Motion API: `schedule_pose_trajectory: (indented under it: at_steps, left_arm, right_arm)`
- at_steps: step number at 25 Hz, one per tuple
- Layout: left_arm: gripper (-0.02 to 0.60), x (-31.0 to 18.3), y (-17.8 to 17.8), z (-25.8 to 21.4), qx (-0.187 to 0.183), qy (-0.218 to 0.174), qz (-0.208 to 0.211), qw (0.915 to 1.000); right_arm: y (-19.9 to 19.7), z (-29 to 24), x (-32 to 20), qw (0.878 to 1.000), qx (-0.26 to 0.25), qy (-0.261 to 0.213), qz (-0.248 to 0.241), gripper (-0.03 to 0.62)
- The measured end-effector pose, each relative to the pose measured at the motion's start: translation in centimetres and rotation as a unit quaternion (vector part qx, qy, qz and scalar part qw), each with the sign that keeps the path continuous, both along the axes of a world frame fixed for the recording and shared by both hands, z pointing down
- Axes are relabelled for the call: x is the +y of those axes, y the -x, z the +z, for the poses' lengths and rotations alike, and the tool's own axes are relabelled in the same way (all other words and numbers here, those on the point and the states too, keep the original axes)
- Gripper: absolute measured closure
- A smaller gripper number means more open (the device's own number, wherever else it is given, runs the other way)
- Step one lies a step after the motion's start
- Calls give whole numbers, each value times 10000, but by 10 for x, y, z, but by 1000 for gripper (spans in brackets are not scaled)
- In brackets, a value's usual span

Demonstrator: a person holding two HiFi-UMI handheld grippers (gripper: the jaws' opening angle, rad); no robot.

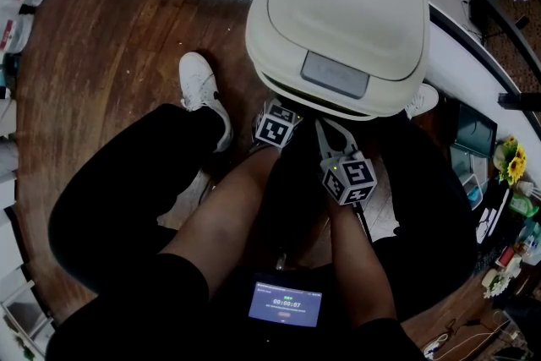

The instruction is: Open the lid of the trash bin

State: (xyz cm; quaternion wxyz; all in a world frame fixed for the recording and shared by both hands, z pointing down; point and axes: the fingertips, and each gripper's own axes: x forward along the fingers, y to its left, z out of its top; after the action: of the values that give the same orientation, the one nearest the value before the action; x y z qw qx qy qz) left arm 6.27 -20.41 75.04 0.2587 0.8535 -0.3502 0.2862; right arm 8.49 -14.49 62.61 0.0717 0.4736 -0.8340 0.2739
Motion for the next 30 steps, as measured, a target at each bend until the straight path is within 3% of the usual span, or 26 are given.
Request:
schedule_pose_trajectory:
  at_steps: [30]
  left_arm:
    - [545,-2,0,11,-450,214,178,9986]
  right_arm:
    - [-5,3,0,9999,-26,59,95,583]
